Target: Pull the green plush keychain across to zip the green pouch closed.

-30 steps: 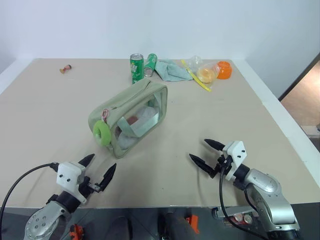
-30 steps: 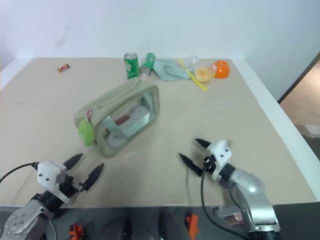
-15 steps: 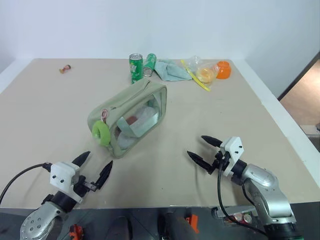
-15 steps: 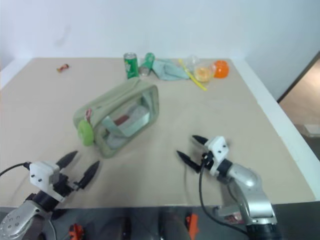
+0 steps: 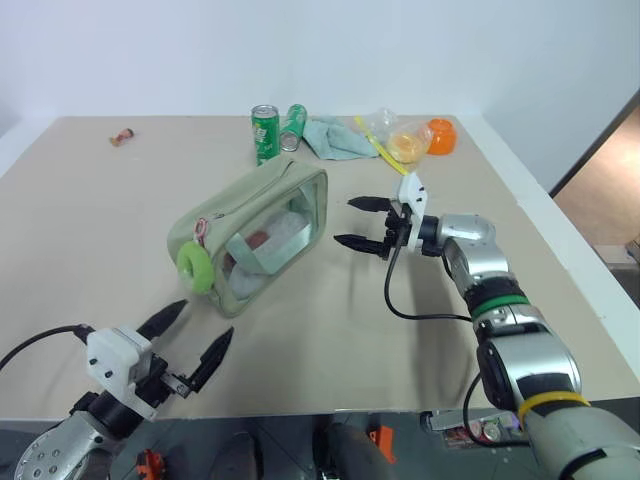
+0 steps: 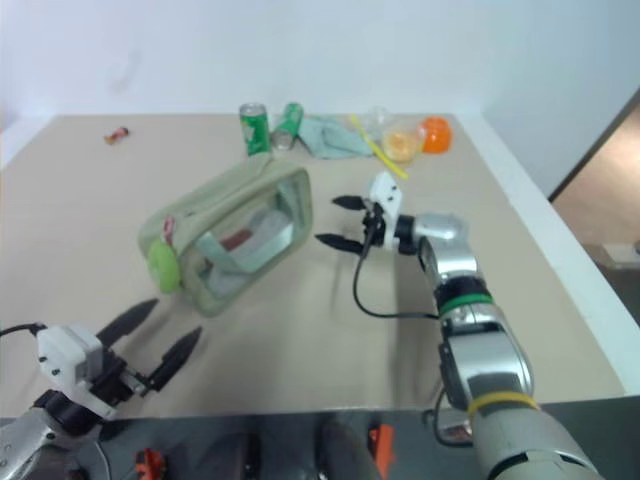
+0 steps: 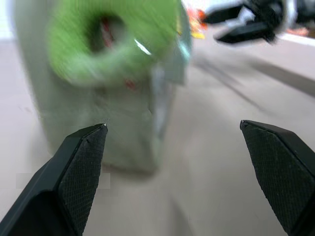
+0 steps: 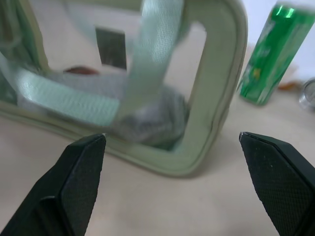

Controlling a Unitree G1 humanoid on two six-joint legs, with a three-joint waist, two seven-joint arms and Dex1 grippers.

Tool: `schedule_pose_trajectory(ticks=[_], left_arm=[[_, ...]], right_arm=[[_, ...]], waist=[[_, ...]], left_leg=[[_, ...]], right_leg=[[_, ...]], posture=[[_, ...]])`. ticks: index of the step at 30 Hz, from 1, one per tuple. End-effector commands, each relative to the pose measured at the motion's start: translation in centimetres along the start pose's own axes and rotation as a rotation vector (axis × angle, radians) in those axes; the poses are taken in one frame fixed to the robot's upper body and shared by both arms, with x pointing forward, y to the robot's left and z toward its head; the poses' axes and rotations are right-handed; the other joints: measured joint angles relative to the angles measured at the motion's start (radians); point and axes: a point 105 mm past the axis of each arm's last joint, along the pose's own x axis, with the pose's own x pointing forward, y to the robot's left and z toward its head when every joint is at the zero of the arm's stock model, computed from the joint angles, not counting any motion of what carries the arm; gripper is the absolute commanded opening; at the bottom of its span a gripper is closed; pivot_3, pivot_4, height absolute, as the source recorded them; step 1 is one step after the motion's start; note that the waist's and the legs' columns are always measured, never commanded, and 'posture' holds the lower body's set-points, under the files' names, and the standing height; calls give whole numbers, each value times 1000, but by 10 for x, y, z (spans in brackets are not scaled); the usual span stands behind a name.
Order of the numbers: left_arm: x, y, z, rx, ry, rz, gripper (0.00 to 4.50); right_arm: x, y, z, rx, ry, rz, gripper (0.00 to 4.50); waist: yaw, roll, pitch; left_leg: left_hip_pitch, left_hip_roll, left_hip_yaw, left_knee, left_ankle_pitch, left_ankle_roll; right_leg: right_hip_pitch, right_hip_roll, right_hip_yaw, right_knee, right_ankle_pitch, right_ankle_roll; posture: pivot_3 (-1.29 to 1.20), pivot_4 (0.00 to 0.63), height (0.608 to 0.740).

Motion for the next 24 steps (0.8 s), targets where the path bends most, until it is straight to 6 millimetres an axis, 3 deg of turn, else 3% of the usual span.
schedule_pose_trajectory(ticks=[1,6,15,24], left_arm=[[1,-7,7,56,-13,-15,4479],[2,-5,4,47,-21,16,4479],[-5,5,-3,35,-3,89,4479],[-1,9,-2,45,-7,99,4479]], right_arm=[[9,-12,26,-85,-26,1,4500],[25,-20,53,-116,-48,-9,4500],[65,1,93,-139,-176,107,4500],[69,-4,85,-198,-97,53,4500]], waist=[[-5,1,0],[-4,1,0],[-5,1,1],[-5,1,1]], left_leg=[[0,0,0,0,0,0],[1,2,1,0,0,0],[0,4,3,0,0,0],[0,5,5,0,-1,0]], right_leg=[[0,0,1,0,0,0],[-1,0,2,0,0,1],[-2,1,3,1,1,0],[-3,1,3,1,1,-1]], posture=[[0,150,740],[0,150,740],[0,150,740],[0,150,740]])
